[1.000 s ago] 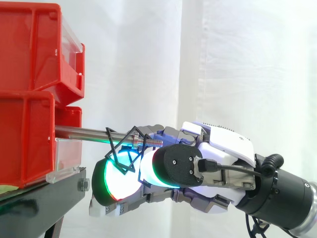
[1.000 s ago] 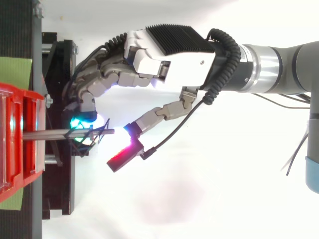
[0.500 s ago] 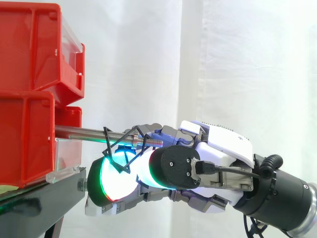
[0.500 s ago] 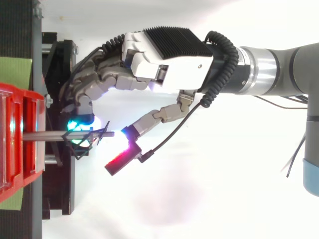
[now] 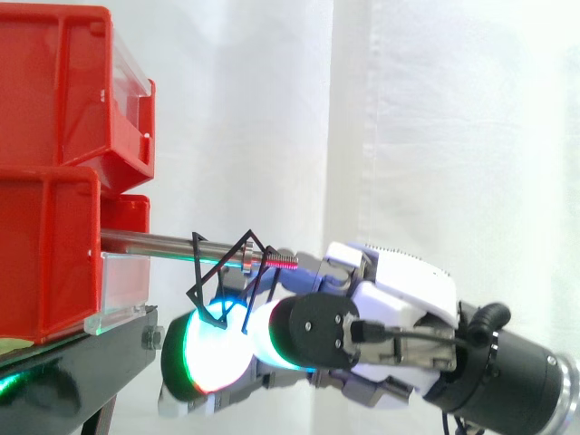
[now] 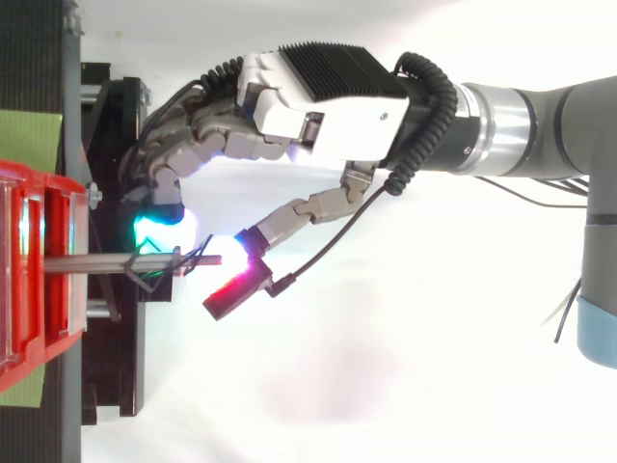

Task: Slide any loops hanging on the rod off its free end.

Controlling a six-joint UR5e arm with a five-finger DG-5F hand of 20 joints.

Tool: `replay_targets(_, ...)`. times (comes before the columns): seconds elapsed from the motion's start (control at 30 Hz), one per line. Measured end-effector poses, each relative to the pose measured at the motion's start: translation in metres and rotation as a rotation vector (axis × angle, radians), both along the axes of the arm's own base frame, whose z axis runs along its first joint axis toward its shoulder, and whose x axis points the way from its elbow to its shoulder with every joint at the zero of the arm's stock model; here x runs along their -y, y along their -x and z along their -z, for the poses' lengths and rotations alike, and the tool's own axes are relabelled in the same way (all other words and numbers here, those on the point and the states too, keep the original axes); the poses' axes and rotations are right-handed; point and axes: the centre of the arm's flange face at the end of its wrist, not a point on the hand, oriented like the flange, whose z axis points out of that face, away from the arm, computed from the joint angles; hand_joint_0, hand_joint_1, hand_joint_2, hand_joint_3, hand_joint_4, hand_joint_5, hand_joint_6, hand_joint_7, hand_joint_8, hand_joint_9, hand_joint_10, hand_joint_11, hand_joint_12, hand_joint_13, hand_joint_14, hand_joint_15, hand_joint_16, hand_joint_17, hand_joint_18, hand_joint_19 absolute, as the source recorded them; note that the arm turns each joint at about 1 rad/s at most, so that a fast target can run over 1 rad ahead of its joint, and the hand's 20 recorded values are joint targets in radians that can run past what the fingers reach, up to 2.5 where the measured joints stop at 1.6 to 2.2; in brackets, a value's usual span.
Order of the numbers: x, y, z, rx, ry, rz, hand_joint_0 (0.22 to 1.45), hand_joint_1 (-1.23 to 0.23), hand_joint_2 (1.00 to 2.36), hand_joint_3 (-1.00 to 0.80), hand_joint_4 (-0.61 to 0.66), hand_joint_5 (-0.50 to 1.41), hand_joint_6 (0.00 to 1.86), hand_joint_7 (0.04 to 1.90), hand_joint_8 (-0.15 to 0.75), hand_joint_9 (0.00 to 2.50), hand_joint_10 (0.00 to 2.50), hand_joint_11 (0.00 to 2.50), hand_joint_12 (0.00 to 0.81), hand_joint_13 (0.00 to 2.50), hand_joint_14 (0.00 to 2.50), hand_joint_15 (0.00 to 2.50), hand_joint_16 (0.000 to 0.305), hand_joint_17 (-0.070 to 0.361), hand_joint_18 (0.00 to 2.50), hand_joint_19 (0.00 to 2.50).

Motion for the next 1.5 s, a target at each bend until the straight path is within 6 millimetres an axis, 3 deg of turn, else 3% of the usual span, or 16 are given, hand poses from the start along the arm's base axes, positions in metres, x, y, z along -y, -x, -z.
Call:
replay_targets(0.13, 0.003, -0.007, 0.011, 0.001, -0.038, -0.016, 0.51, -0.65, 1.01, -0.42, 0.11, -0.15, 0.83, 0.87, 0.293, 0.75, 0.02, 0.41, 0.404, 0.64, 0.01, 0.31, 0.058, 0.13, 0.53, 0.36)
replay_targets(0.33, 0.004, -0.011, 0.011, 0.007, -0.053, -0.031, 0.51, -0.64, 1.01, -0.42, 0.1, -0.15, 0.83, 0.86, 0.29, 0.75, 0.01, 0.41, 0.404, 0.64, 0.01, 0.31, 0.058, 0.13, 0.53, 0.36)
replay_targets(0.97, 0.004, -0.017, -0.016, 0.046, 0.0, -0.083, 0.51, -0.64, 1.01, -0.42, 0.11, -0.15, 0.83, 0.86, 0.294, 0.75, 0.01, 0.42, 0.405, 0.65, 0.01, 0.31, 0.058, 0.13, 0.54, 0.36)
replay_targets(1.5, 0.003, -0.015, -0.016, 0.042, 0.014, -0.073, 0.56, -0.7, 1.02, -0.09, 0.05, -0.15, 0.92, 0.97, 0.281, 0.76, 0.02, 0.42, 0.389, 0.65, 0.01, 0.31, 0.055, 0.123, 0.54, 0.36)
